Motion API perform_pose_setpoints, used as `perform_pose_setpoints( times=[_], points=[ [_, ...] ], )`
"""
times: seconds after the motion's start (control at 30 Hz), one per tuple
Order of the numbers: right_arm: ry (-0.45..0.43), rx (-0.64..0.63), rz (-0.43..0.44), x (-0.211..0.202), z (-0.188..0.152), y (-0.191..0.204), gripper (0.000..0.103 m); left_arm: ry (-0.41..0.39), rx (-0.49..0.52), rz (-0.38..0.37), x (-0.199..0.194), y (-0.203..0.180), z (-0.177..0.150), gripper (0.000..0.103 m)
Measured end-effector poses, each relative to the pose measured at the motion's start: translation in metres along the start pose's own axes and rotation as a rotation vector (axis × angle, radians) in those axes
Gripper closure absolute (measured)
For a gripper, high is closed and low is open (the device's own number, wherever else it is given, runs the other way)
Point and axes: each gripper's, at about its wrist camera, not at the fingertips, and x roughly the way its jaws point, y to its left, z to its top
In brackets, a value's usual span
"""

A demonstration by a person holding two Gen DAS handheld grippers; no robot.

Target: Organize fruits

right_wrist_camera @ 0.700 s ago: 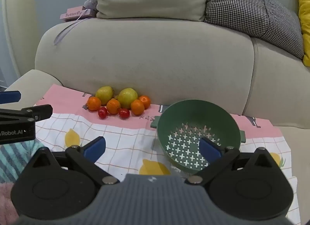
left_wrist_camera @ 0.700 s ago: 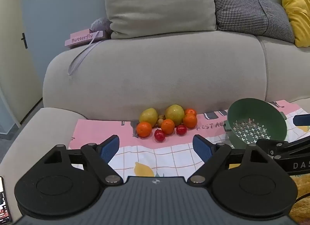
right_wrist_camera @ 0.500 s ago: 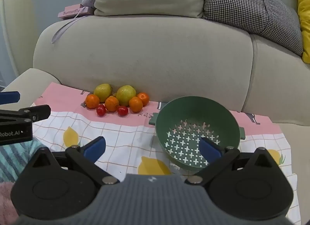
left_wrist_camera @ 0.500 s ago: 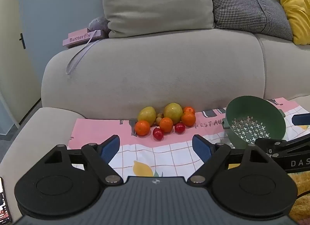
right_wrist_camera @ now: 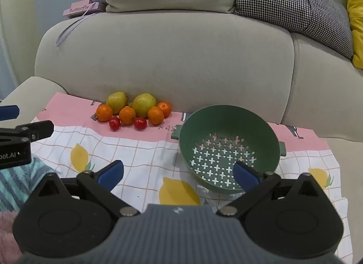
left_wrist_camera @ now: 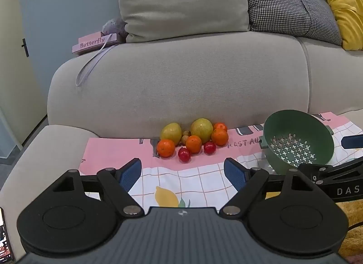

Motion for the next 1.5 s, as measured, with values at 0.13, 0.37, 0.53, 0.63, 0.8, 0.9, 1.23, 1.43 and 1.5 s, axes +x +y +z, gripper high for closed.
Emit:
perform_pose_setpoints(
  times=[0.13, 0.37, 0.53, 0.63, 0.8, 0.9, 1.23, 1.43, 1.5],
  points=[
    [0.007, -0.002, -0.001, -0.0006, -0.0016, -0.0006, 0.004, 0.002, 0.002, -0.002, -0.0013, -0.0003, 0.0009, 0.007],
    [0.028, 0.001, -0.01, 0.0024, 0.0012, 0.0012, 0.004, 0.005, 0.003, -0.003, -0.0023, 0.0001, 0.0007, 0.007],
    [0.032, 0.003, -0.013, 0.0023, 0.0018, 0.0005, 0.004, 0.007, 0.003, -0.003, -0.0021, -0.0003, 0.0013, 0.007],
    [0.033, 0.004, -0.012, 0.0021, 0.0021, 0.0001, 0.004, 0.008, 0.004, -0.007, -0.0023, -0.0002, 0.0014, 0.007],
    [0.036, 0.007, -0.012, 0.0019, 0.0012, -0.0008, 0.004, 0.01, 0.005, -0.007, -0.002, -0.0005, 0.0019, 0.007],
    [0.039, 0.01, -0.015, 0.0025, 0.0018, -0.0005, 0.004, 0.01, 0.005, -0.008, -0.0021, -0.0005, 0.0022, 0.007],
    [0.042, 0.012, -0.017, 0.0027, 0.0024, -0.0006, 0.004, 0.014, 0.007, -0.009, -0.003, -0.0032, 0.0011, 0.007],
    [0.044, 0.012, -0.017, 0.0025, 0.0023, -0.0006, 0.004, 0.019, 0.008, -0.01, -0.0021, -0.0053, 0.0017, 0.007],
    [0.046, 0.016, -0.019, 0.0024, 0.0019, -0.0023, 0.004, 0.019, 0.008, -0.01, -0.0021, -0.0053, 0.0017, 0.007]
  ],
)
